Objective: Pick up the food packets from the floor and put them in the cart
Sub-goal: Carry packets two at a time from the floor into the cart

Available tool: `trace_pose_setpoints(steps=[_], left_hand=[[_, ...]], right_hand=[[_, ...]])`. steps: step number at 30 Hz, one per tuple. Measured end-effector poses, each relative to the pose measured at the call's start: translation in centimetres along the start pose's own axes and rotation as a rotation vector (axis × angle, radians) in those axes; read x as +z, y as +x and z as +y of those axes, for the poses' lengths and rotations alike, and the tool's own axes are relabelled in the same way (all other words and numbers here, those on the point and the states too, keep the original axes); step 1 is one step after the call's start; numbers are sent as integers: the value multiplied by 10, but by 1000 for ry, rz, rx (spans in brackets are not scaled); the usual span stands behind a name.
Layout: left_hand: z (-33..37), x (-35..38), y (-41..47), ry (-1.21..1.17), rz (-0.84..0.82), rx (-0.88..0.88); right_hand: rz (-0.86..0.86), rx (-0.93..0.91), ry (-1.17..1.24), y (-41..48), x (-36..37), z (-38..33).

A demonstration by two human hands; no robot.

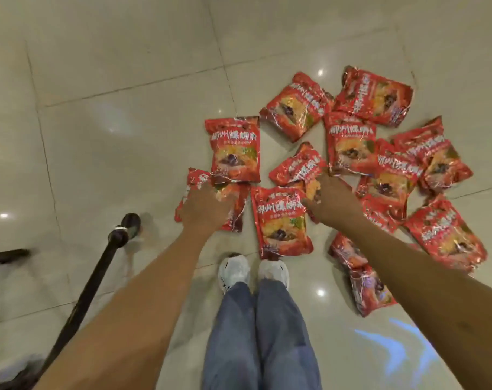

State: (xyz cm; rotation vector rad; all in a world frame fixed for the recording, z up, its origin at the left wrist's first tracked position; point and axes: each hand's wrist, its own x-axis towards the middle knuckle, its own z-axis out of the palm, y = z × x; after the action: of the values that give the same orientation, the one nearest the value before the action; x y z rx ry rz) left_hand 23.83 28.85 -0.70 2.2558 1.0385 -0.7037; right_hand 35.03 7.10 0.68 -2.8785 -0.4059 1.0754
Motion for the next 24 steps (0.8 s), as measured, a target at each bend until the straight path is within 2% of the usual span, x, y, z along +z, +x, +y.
trace_pose_setpoints(steps=[4,7,10,13,16,19,21,22,24], left_hand=[[-38,100,80,-110,-48,-165],[-71,170,135,-365,-45,-381],[-100,228,172,-624,30,-607],[-115,267,194,-911,85,-778],[-124,296,215,-1189,46,-787],[-120,302,229,-1323,171,-813],[-119,306,236,-1398,243,-897],[-121,308,238,-1450,213,-910],[-136,323,249,-1454,46,-859]], right_hand=[[-63,118,79,84,100,19],[-102,214,189,138,176,39],[-117,277,279,181,253,71],[-102,397,381,191,281,74],[-77,522,536,200,301,76],[-13,607,706,212,313,78],[0,643,815,218,318,81],[-13,650,844,220,319,83],[-55,646,848,222,319,87]])
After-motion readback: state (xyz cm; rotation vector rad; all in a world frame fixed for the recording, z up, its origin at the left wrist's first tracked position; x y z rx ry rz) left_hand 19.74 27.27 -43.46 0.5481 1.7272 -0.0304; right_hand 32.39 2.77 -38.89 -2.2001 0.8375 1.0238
